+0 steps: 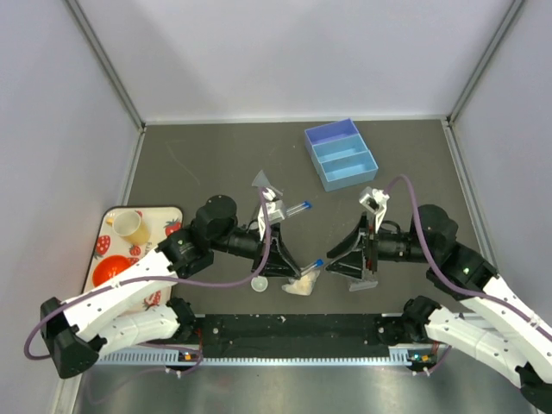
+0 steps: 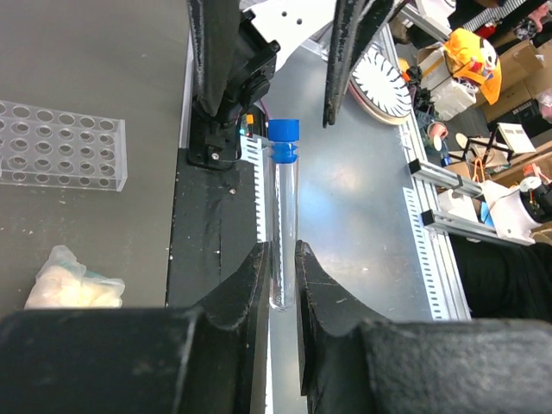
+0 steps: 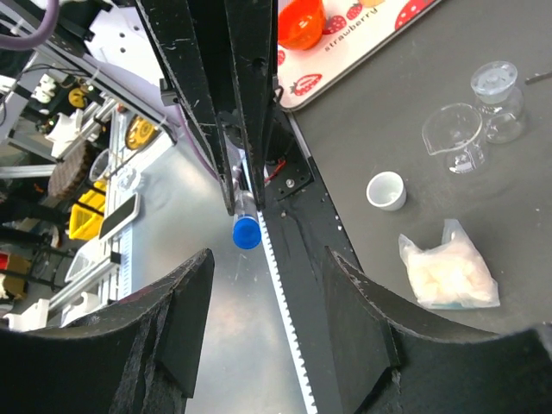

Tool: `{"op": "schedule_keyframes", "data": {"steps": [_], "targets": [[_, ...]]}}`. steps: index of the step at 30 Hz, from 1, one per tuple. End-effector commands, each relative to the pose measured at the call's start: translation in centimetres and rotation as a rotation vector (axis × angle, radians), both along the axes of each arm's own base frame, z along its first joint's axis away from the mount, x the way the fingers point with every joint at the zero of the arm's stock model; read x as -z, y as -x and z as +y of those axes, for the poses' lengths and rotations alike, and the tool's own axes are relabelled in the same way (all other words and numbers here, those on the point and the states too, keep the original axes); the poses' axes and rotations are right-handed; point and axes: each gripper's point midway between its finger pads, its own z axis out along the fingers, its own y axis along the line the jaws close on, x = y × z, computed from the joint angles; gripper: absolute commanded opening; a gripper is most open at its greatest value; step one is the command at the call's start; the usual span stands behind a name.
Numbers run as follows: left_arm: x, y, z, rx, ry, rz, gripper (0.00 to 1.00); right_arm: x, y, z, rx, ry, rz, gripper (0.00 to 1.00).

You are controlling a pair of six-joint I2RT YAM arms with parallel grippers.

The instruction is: Organize the chemistry lab equipment

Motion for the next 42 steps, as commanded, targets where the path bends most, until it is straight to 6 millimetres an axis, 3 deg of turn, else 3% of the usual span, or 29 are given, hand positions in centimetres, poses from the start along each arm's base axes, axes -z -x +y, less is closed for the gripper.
{"op": "schedule_keyframes", "data": {"steps": [1,17,22,42], "targets": [[-2.1,0.7,0.2,0.021,0.1,-0.025,0.0,-4.4,0.8,0.8,-0.05,-0.126,-0.06,0.53],[-2.9,0.8,0.4,0.003,0.145,-0.042,0.0,-4.8,1.6,3.4,-0.083,-0.153,-0.057,0.46],[-2.9,0.8,0.5,0.0,0.144,-0.041,0.0,-4.8,1.6,3.4,-0.079,-0.153,-0.058,0.36],[-3.5,0.7,0.7,-0.02,0.155,-0.059,0.0,-4.7,1.9,2.6,-0.059,-0.157,-0.06,0.34]]}}
